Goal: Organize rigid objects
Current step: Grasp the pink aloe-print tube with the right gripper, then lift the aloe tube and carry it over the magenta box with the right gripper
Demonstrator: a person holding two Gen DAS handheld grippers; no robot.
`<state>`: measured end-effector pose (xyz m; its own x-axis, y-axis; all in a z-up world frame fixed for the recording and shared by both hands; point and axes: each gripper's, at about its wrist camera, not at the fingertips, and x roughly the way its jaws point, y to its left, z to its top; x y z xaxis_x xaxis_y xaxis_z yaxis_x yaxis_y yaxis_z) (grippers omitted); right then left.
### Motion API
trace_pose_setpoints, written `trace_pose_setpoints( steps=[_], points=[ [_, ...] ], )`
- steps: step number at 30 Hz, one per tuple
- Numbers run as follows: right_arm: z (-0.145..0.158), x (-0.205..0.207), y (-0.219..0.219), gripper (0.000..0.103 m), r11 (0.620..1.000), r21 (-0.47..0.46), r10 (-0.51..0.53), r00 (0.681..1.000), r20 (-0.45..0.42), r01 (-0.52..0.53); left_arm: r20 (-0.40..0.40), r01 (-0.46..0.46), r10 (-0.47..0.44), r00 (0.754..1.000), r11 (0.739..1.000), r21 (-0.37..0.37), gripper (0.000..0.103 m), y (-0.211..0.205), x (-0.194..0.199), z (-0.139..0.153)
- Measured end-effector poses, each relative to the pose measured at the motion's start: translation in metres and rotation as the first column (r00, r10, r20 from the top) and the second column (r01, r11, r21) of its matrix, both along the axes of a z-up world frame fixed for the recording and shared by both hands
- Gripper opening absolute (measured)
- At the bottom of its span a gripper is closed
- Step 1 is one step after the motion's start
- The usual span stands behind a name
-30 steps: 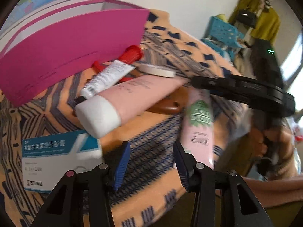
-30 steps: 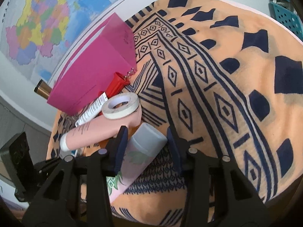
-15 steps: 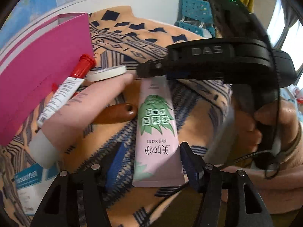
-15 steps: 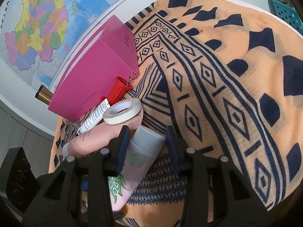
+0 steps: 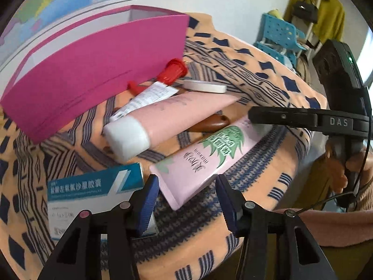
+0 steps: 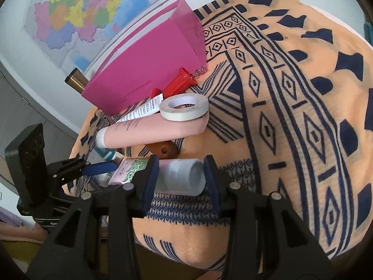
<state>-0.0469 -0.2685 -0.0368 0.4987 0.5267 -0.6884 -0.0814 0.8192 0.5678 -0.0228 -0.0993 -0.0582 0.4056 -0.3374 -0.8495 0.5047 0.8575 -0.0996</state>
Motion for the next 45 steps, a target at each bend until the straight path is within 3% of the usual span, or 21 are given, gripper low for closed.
trace_pose_setpoints(
  steps=[8, 14, 22, 23, 25, 29, 31, 33, 34, 35, 40, 45],
  points=[
    [-0.002, -0.006, 0.008, 0.047, 0.999, -0.008, 0.035, 0.999, 0.008, -0.035, -0.059, -0.070, 0.063, 0.996, 0.990, -0.119, 0.053, 0.020, 0.003, -0.002],
    [-0.001, -0.005, 0.014, 0.049, 1.000, -0.020, 0.001, 1.000, 0.010, 0.000, -0.070, -0.082, 0.073, 0.995, 0.987, -0.135, 0.054, 0.016, 0.002, -0.003],
    [0.023, -0.005, 0.019, 0.047, 0.999, -0.053, -0.004, 0.998, 0.058, 0.007, -0.023, -0.080, 0.077, 0.997, 0.979, -0.188, 0.053, 0.027, -0.003, 0.027],
    [0.027, -0.004, 0.019, 0.040, 0.999, -0.052, -0.002, 0.998, 0.069, 0.005, -0.034, -0.062, 0.055, 0.998, 0.972, -0.226, 0.052, 0.028, -0.003, 0.033],
    [0.036, 0.000, 0.024, 0.018, 0.998, 0.039, 0.048, 0.995, 0.088, -0.051, -0.022, -0.039, 0.035, 0.999, 0.967, -0.252, 0.051, 0.026, -0.003, 0.043],
    [0.050, 0.016, 0.050, 0.019, 0.993, -0.058, 0.107, 0.985, 0.134, -0.100, 0.040, -0.030, 0.038, 0.998, 0.980, -0.194, 0.051, 0.016, 0.000, 0.049],
    [0.045, 0.023, 0.043, 0.020, 0.997, -0.034, 0.074, 0.990, 0.124, -0.070, 0.016, -0.053, 0.056, 0.998, 0.983, -0.177, 0.051, 0.021, 0.003, 0.039],
    [0.040, 0.020, 0.032, 0.030, 0.997, -0.064, 0.043, 0.993, 0.113, -0.036, -0.011, -0.057, 0.056, 0.998, 0.984, -0.170, 0.050, 0.027, 0.002, 0.030],
    [0.035, 0.017, 0.024, 0.042, 0.997, -0.080, 0.025, 0.995, 0.096, -0.018, -0.029, -0.058, 0.054, 0.998, 0.983, -0.177, 0.050, 0.031, 0.001, 0.025],
    [0.030, 0.012, 0.014, 0.047, 0.996, -0.089, 0.003, 0.997, 0.080, 0.004, -0.046, -0.054, 0.047, 0.998, 0.982, -0.183, 0.050, 0.033, 0.000, 0.021],
    [0.007, -0.011, -0.008, 0.048, 0.998, -0.064, -0.011, 1.000, 0.001, 0.011, -0.125, -0.042, 0.019, 0.992, 0.982, -0.183, 0.053, 0.033, 0.001, 0.000],
    [0.003, -0.010, 0.008, 0.049, 0.996, -0.075, 0.039, 0.999, 0.019, -0.038, -0.123, -0.021, 0.000, 0.992, 0.984, -0.174, 0.058, 0.020, 0.000, -0.002]
  ],
)
